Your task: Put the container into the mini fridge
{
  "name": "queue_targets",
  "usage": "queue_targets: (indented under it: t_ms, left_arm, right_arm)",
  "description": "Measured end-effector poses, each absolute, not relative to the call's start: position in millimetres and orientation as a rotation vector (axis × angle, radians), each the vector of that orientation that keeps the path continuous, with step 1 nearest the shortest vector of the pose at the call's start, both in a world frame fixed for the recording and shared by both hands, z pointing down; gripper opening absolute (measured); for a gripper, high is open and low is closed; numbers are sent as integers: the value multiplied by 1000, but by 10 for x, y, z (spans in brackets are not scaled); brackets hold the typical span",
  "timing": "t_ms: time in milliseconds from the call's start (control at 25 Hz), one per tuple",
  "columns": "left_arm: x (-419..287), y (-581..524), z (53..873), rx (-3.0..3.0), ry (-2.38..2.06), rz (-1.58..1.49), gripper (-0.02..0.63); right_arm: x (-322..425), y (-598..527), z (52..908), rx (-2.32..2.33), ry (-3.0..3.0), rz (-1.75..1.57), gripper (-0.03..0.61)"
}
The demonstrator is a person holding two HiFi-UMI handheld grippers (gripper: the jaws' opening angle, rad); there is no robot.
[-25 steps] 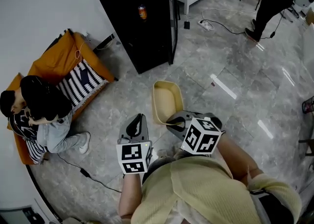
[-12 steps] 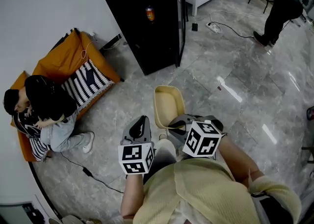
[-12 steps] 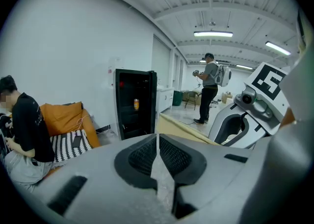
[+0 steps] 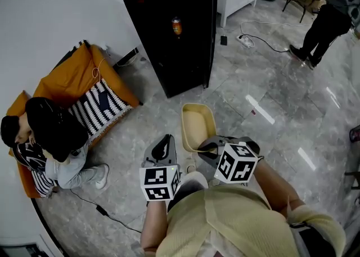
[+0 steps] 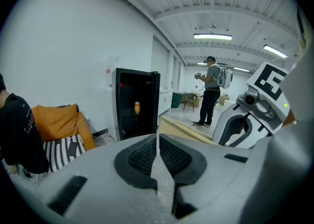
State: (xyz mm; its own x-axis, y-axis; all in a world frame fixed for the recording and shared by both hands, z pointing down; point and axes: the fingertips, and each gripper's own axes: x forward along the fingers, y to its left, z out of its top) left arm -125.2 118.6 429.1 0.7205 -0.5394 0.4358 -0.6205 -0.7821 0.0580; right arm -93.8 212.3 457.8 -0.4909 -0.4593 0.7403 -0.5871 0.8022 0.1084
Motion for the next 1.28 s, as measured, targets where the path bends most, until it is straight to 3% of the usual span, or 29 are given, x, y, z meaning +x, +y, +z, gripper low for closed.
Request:
queue_targets:
  t_ms: [1280]
  left_arm:
    - [-1088,-339,4261,2800,-747,577,35]
  right_arm:
    - [-878,571,4587,760,-2054,223,34]
